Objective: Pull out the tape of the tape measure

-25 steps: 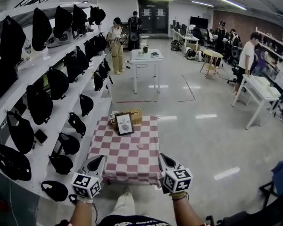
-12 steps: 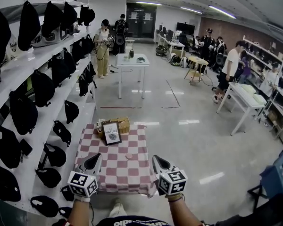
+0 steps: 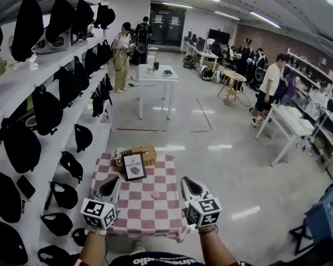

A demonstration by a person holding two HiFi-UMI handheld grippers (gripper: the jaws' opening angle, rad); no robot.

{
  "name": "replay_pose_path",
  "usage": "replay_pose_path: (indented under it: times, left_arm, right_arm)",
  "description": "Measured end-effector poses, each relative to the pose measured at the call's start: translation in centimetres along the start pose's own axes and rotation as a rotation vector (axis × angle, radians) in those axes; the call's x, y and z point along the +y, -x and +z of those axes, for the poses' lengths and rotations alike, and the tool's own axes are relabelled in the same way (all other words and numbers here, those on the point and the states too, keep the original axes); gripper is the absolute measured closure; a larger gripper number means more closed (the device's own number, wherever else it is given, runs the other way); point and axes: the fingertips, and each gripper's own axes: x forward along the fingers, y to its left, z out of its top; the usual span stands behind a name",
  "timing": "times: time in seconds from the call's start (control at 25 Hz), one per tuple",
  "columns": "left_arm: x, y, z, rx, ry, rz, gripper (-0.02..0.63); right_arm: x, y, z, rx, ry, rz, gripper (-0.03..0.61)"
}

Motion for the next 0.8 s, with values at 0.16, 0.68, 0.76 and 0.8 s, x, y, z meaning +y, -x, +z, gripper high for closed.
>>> replay_pose_path:
  times: [0.16, 0.68, 0.76, 0.8]
  left_arm:
    - [0.8, -0.2, -1.1, 0.001, 0.015, 0.000, 0.607]
    - [-0.5, 0.7, -3.0, 0.032, 0.041, 0.016, 0.607]
    - [-0.6, 0.7, -3.2, 0.037, 0.043, 0.013, 0.607]
    - [-0.7, 0.6, -3.2, 0.038, 0.041, 0.011, 0.607]
  right_arm:
    - [0.6, -1.2, -0.6, 0.018, 0.037, 0.034, 0.444]
    - [1.6, -2.0, -3.8, 0.058, 0.054, 0.121, 0.184]
    - [1.4, -2.3, -4.5, 0.064, 0.056, 0.118, 0.184]
    - [1.3, -2.6, -4.9, 0.069, 0.054, 0.116, 0.184]
